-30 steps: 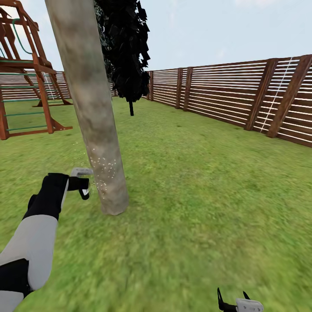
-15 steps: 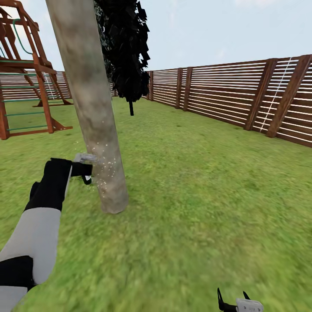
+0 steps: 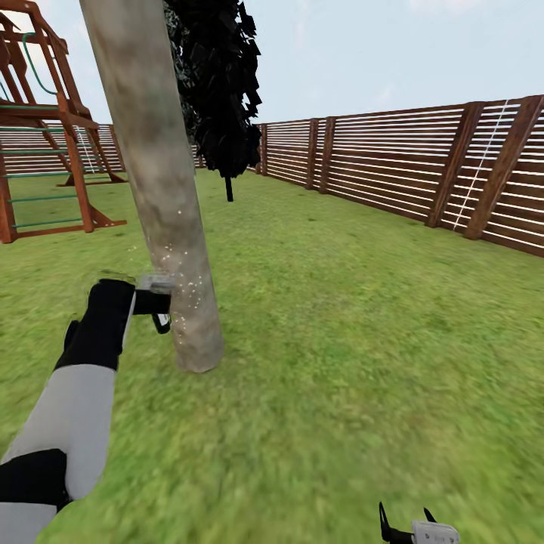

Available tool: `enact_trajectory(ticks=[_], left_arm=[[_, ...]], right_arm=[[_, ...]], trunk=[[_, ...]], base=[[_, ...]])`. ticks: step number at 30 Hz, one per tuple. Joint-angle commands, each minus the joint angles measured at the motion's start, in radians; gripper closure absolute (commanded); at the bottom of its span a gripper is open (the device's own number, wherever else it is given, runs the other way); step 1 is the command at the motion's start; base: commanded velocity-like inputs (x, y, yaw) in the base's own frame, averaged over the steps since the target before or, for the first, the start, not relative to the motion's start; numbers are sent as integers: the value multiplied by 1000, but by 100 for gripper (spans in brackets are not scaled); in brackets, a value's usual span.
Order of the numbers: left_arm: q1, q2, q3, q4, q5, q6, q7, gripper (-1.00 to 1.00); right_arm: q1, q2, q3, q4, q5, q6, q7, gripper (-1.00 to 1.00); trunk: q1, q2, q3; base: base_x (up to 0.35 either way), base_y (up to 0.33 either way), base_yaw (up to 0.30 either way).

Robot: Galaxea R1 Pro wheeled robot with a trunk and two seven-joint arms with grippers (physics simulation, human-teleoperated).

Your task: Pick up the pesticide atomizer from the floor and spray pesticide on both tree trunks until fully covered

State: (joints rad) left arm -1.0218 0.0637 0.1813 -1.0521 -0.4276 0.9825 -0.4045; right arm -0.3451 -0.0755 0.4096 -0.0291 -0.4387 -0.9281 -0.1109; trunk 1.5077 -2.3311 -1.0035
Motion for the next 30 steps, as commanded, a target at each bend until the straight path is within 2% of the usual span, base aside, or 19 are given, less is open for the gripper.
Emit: enact_trajectory(ticks=[1, 3, 5, 7, 9, 10, 11, 12, 13, 14, 15, 18, 20, 23, 27, 30], left_arm=[[45, 2, 1, -3, 3, -6, -1, 100], [103, 2, 1, -5, 3, -14, -3, 100], [159, -7, -1, -3, 3, -56, -1, 100], [181, -16, -2, 5, 4, -103, 7, 100], [190, -41, 4, 11, 2, -127, 13, 100], [192, -65, 6, 13, 1, -133, 28, 100], [193, -91, 7, 24, 1, -137, 85, 100], [193, -103, 7, 41, 2, -143, 135, 100], [193, -119, 7, 74, 11, -183, 203, 100], [193, -131, 8, 121, 41, -254, 262, 100], [194, -136, 8, 174, 87, -315, 333, 100], [194, -140, 7, 272, 235, -426, 490, 100], [194, -150, 1, 312, 306, -503, 596, 100], [194, -157, -2, 320, 318, -519, 628, 100], [255, -149, -1, 309, 318, -525, 621, 100], [273, -147, -3, 311, 314, -525, 618, 100]], right_arm=[[0, 0, 0, 0, 0, 0, 0, -100], [0, 0, 0, 0, 0, 0, 0, -100], [0, 0, 0, 0, 0, 0, 0, -100], [0, 0, 0, 0, 0, 0, 0, -100], [0, 0, 0, 1, 0, 0, 0, -100], [0, 0, 0, 1, 0, 0, 0, -100], [0, 0, 0, 1, 0, 0, 0, -100], [0, 0, 0, 1, 0, 0, 0, -100], [0, 0, 0, 1, 0, 0, 0, -100], [0, 0, 0, 1, 0, 0, 0, -100], [0, 0, 0, 1, 0, 0, 0, -100], [0, 0, 0, 1, 0, 0, 0, -100], [0, 0, 0, 1, 0, 0, 0, -100], [0, 0, 1, 1, 0, 0, 0, -100], [0, -1, 0, 2, 0, 0, 0, -100], [0, -1, 0, 1, 0, 0, 0, -100]], trunk=[[0, 0, 0], [0, 0, 0], [0, 0, 0], [0, 0, 0], [0, 0, 0], [0, 0, 0], [0, 0, 0], [0, 0, 0], [0, 0, 0], [0, 0, 0], [0, 0, 0], [0, 0, 0], [0, 0, 0], [0, 0, 0], [0, 0, 0], [0, 0, 0]], base=[[0, 0, 0], [0, 0, 0], [0, 0, 0], [0, 0, 0], [0, 0, 0], [0, 0, 0], [0, 0, 0], [0, 0, 0], [0, 0, 0], [0, 0, 0], [0, 0, 0], [0, 0, 0], [0, 0, 0], [0, 0, 0], [0, 0, 0], [0, -102, 0]])
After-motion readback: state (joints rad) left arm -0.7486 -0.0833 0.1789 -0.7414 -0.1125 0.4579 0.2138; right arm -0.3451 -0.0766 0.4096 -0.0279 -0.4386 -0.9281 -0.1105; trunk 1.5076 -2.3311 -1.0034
